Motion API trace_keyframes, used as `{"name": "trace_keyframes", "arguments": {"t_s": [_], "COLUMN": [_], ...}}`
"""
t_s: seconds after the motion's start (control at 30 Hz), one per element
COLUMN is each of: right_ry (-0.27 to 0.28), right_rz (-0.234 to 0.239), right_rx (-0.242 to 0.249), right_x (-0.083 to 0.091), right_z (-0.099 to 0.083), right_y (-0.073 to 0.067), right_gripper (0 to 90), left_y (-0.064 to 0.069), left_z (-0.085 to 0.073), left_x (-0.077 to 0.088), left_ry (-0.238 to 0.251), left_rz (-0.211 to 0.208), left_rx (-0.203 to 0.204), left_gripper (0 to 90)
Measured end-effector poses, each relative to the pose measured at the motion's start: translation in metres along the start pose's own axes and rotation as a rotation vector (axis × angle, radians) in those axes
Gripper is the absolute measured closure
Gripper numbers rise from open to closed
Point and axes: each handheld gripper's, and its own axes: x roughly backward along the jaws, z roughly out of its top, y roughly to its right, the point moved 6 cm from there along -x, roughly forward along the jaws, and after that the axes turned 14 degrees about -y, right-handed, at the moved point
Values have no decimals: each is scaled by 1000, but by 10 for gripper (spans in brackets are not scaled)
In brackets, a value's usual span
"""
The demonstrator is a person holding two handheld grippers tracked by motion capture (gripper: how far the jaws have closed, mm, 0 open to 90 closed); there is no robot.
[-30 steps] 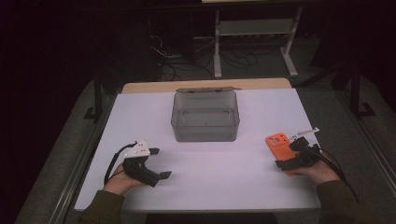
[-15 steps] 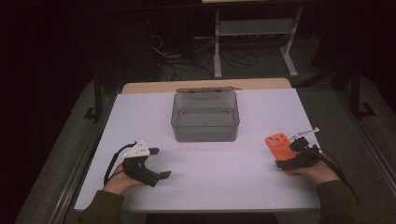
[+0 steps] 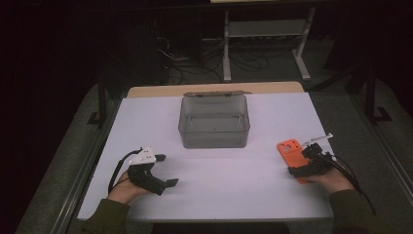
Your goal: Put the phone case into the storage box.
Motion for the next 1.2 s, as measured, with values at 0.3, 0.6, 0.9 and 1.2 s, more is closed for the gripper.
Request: {"name": "trace_keyframes", "arguments": {"t_s": [0.3,0.6,0.9,1.2], "right_ry": [-3,-12,-14,-16], "right_rz": [-5,-19,-11,-2], "right_rx": [-12,-19,-35,-19], "right_x": [1,0,1,2], "right_z": [0,0,0,1], "right_y": [-1,-2,-2,-2], "right_gripper": [117,120,136,146], "left_y": [0,1,1,0], "left_z": [0,0,0,0], "left_x": [0,0,0,0], "left_ry": [-1,-2,-3,-1], "left_rz": [0,3,5,6], "left_rx": [0,0,-1,1], "left_gripper": [0,0,0,0]}}
